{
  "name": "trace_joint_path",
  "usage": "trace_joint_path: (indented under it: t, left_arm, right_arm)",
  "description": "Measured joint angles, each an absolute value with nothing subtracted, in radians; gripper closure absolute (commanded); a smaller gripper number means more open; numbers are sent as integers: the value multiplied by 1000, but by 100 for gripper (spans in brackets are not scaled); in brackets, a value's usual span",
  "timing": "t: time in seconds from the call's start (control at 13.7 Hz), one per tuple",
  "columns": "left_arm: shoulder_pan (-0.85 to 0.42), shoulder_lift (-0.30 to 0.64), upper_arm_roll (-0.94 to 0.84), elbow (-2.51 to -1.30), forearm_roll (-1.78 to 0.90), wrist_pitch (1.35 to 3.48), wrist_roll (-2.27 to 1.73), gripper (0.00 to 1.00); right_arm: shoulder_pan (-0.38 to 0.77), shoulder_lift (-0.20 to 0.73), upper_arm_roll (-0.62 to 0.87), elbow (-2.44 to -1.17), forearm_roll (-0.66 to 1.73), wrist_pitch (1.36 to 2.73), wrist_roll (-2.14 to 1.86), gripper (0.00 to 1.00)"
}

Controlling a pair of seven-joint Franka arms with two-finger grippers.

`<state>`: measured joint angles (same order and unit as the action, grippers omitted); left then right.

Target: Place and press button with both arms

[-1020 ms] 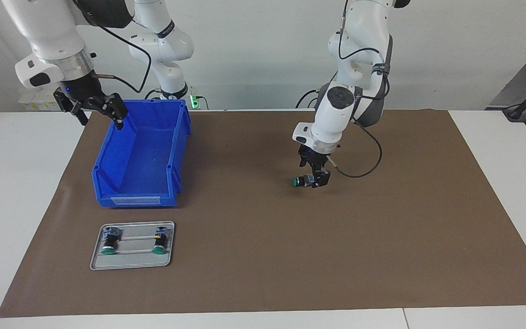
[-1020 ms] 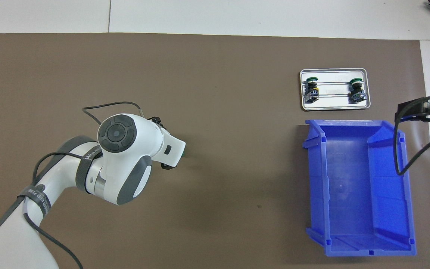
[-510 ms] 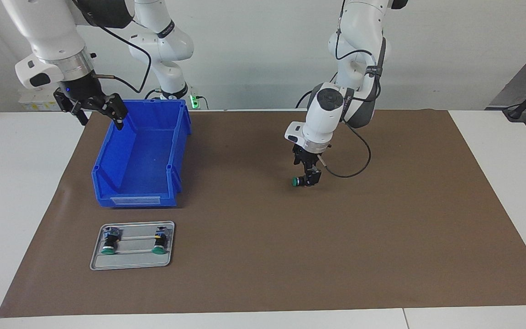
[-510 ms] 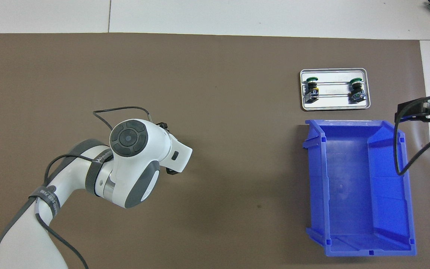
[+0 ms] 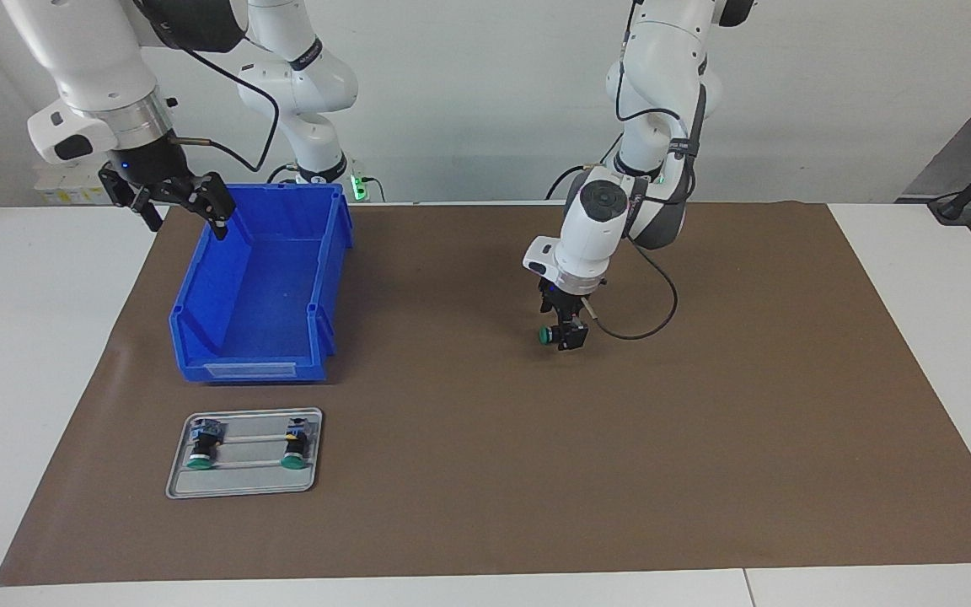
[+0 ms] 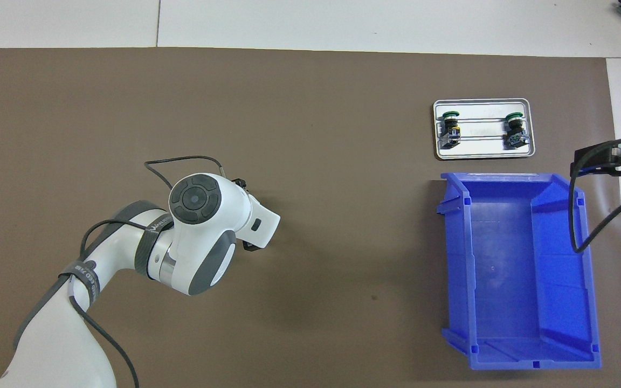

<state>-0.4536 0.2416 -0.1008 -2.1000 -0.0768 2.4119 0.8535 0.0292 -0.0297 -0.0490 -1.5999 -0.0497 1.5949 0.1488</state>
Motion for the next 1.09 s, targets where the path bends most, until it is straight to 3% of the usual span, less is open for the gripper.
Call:
trace_joint_path:
  t: [0.51,1.09]
  left_arm:
    - [-468,252,-102,-2113,-77,2442,857,5]
    - [-474,265,-102,-2137,-77,2487,858,31]
  right_arm:
    - [29,-30,-49,-1600,-50,1595,149,0]
    - [28,-30,-49,-1600,-50,1595,149,0]
